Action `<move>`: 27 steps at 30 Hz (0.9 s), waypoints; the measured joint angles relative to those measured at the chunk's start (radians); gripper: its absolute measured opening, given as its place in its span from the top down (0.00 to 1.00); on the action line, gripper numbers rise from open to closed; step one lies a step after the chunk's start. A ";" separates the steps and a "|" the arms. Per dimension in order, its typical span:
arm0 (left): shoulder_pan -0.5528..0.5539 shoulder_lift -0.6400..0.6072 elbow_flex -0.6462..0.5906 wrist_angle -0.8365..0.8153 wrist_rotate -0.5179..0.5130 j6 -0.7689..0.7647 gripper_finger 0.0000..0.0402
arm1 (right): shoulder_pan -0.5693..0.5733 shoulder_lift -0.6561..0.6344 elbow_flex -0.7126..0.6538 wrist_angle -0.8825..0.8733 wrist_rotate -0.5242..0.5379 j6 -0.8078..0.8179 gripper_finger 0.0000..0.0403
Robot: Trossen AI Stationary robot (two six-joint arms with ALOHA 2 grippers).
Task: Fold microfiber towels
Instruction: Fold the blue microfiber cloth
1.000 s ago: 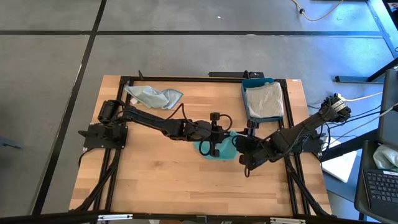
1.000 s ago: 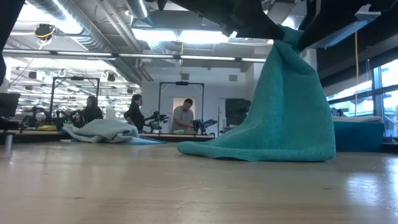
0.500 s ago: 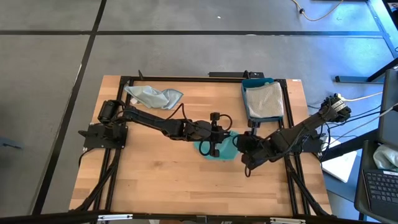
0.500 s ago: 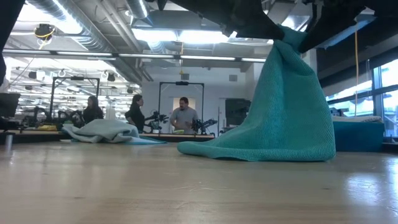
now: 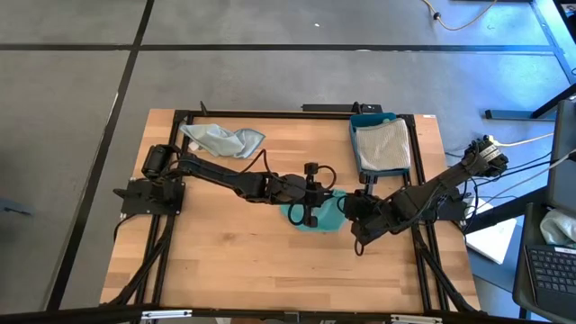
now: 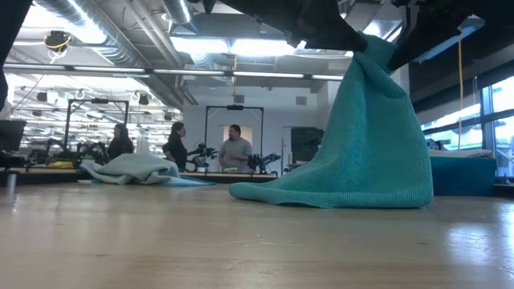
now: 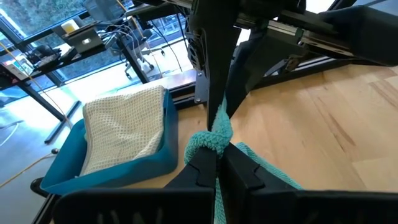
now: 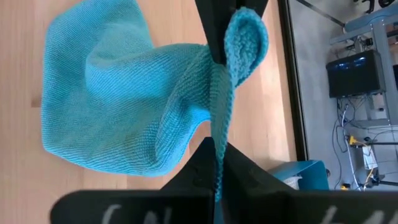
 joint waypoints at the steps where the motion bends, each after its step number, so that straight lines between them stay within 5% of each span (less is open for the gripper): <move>1: 0.000 0.000 0.000 0.000 0.000 0.001 1.00 | 0.000 0.000 0.000 0.000 0.000 0.000 0.99; 12: 0.003 -0.082 -0.002 -0.127 0.015 0.105 0.92 | 0.015 0.000 0.023 0.006 -0.063 -0.095 0.99; 20: 0.085 -0.176 0.000 -0.191 0.498 0.073 0.72 | 0.076 -0.001 0.134 0.032 -0.127 -0.205 0.99; 27: 0.159 -0.147 0.000 0.008 0.833 0.011 0.66 | 0.107 -0.001 0.257 0.039 -0.149 -0.353 0.99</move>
